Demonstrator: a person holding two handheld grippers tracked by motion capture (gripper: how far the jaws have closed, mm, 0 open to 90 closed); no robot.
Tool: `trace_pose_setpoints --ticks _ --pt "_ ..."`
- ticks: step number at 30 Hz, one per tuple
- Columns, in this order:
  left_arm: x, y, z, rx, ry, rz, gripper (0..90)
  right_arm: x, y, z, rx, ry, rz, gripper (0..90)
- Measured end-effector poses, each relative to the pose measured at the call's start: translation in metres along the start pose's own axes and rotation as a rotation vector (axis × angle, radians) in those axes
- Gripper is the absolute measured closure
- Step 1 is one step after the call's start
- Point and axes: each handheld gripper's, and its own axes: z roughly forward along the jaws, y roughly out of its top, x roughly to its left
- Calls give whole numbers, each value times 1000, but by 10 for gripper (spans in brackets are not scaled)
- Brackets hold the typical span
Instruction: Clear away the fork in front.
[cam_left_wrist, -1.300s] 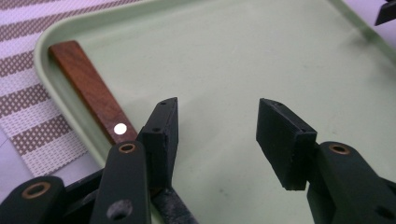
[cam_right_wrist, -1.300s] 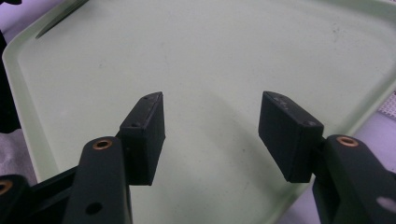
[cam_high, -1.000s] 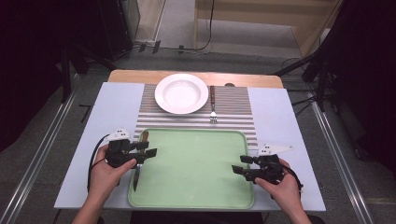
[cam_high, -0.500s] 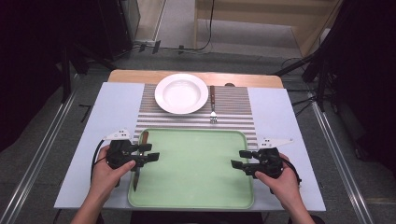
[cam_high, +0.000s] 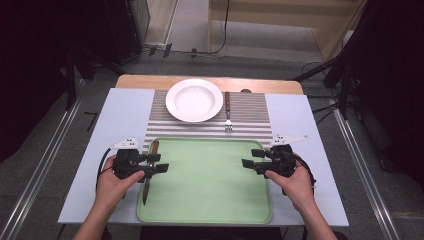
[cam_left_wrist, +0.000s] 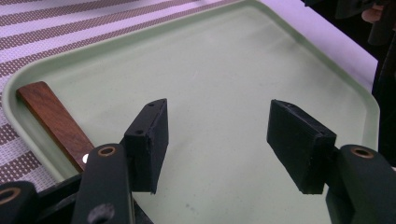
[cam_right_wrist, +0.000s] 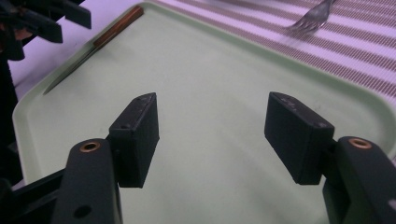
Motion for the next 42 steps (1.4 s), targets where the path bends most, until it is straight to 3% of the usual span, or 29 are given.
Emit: trace_pose_setpoints --ticks 7,12,15,17,32,42 --pt "3 -1 -4 -23 30 -5 389 -11 15 9 1 1 -7 360" --pt "7 -2 -5 -19 40 -13 389 -21 26 15 -1 -28 -21 369" --pt "8 -3 -4 -15 38 -17 387 -24 32 19 3 -42 -25 373" --pt "8 -3 -3 -17 7 -38 386 -29 35 23 0 -49 -23 392" --pt "7 -4 0 8 26 -31 385 -62 64 49 26 -122 17 402" --pt "6 -4 0 8 26 -31 385 -69 82 64 30 -159 24 406"
